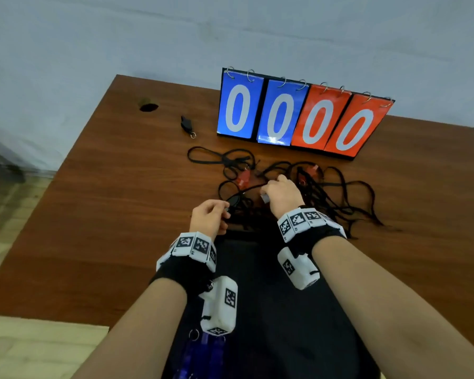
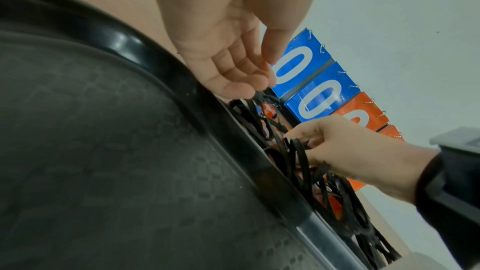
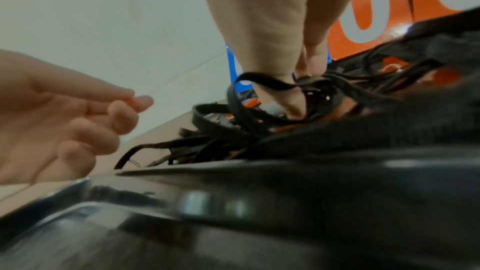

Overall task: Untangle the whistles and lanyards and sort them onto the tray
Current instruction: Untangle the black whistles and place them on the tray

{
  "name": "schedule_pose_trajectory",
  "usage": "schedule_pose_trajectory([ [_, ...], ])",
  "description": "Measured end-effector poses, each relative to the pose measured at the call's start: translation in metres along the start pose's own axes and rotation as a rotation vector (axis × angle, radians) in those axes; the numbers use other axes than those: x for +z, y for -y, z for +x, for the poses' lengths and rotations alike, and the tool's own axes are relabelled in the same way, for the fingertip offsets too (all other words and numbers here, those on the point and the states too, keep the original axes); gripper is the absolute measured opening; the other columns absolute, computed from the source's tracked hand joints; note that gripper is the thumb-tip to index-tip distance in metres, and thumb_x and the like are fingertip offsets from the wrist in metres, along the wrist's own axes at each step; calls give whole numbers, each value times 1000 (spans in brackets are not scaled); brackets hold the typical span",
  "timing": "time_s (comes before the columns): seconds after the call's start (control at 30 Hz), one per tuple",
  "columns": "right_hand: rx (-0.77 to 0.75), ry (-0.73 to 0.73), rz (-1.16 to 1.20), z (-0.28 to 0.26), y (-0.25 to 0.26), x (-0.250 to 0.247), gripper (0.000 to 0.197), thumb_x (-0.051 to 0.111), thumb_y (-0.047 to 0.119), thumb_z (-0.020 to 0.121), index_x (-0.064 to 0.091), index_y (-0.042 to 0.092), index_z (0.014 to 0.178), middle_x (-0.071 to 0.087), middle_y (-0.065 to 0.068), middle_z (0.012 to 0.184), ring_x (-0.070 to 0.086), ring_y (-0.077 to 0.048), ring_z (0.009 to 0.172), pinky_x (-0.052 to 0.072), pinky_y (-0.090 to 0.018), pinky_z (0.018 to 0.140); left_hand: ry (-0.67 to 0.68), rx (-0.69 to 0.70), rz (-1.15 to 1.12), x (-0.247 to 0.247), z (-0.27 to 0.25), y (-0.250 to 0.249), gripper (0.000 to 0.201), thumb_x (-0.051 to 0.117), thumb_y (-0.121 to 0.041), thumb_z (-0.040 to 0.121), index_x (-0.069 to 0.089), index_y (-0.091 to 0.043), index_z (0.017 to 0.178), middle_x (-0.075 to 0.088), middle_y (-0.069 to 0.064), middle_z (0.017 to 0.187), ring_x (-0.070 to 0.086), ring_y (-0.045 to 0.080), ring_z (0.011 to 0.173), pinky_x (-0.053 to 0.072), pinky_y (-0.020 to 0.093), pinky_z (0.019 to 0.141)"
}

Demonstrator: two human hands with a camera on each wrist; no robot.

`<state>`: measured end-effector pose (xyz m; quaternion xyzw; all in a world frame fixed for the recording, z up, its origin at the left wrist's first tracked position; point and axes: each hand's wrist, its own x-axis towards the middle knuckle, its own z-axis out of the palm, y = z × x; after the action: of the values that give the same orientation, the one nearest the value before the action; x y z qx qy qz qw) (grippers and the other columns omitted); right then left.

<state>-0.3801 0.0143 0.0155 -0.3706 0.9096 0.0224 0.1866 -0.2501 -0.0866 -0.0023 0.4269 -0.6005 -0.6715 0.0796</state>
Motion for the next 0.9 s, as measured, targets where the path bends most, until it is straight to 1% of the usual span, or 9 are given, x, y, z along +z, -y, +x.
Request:
schedule_pose_trajectory([
  [0.17, 85, -172, 307, -19, 0, 2, 25, 64, 31, 82, 64, 22, 105, 62, 1, 114, 37, -22, 125, 26, -37, 101, 26, 85, 74, 1, -3, -6, 17, 49, -9, 93, 65, -5, 92, 57, 1, 77, 51, 12, 65, 45, 24, 59],
  [0.27, 103, -286, 531, -27, 8, -7, 31, 69, 33, 79, 65, 18, 106, 61, 3, 102, 46, -18, 114, 29, -36, 100, 64, 201, 110, 0, -10, -14, 26, 51, -7, 92, 63, -1, 114, 58, 3, 100, 52, 12, 94, 42, 25, 83],
  [0.37, 60, -271, 813, -33, 20, -11, 34, 73, 26, 77, 64, 15, 108, 57, 8, 84, 56, -14, 97, 41, -30, 95, 165, 157, 49, 6, -13, -23, 36, 50, -13, 94, 53, -5, 128, 53, 0, 110, 50, 11, 105, 42, 27, 93],
  [0.47, -43, -170, 838, -37, 37, -12, 39, 69, 14, 78, 56, 13, 115, 63, -3, 90, 59, -17, 95, 45, -24, 86, 240, 89, 20, 12, -13, -28, 33, 45, -18, 96, 54, -5, 125, 57, 0, 99, 55, 14, 94, 48, 31, 85],
  [0.53, -117, -15, 910, -36, 42, -12, 50, 67, 4, 79, 49, 11, 125, 63, -5, 97, 57, -12, 92, 45, -12, 81, 168, 126, 98, 8, -9, -27, 30, 42, -20, 97, 59, -4, 115, 59, 4, 92, 56, 16, 85, 48, 28, 78],
  [0.6, -107, 2, 1005, -31, 40, -12, 49, 62, -3, 81, 49, 8, 127, 63, -8, 103, 57, -11, 92, 44, -4, 78, 74, 116, 57, -5, -3, -23, 27, 40, -23, 98, 61, -5, 97, 58, 5, 74, 58, 10, 60, 47, 18, 56],
  [0.67, -3, -156, 928, -21, 37, -9, 40, 50, -8, 83, 57, 8, 119, 64, -13, 110, 59, -21, 99, 46, -13, 85, 3, 79, 2, -19, 1, -20, 30, 38, -26, 98, 57, -13, 80, 52, 2, 61, 51, 7, 42, 42, 18, 45],
  [0.73, 33, -205, 710, -10, 37, -3, 43, 42, -9, 84, 63, 12, 115, 64, -10, 114, 58, -24, 108, 45, -28, 99, -29, 58, 7, -28, 3, -16, 32, 36, -29, 98, 53, -19, 73, 49, 1, 60, 48, 9, 42, 41, 23, 48],
  [0.9, -55, -1, 264, 12, 47, 14, 55, 42, -5, 86, 52, 24, 131, 48, -5, 136, 44, -24, 123, 39, -36, 106, -8, 13, -64, -37, 5, -12, 33, 34, -30, 99, 53, -18, 75, 48, 1, 59, 45, 2, 29, 37, 19, 39],
])
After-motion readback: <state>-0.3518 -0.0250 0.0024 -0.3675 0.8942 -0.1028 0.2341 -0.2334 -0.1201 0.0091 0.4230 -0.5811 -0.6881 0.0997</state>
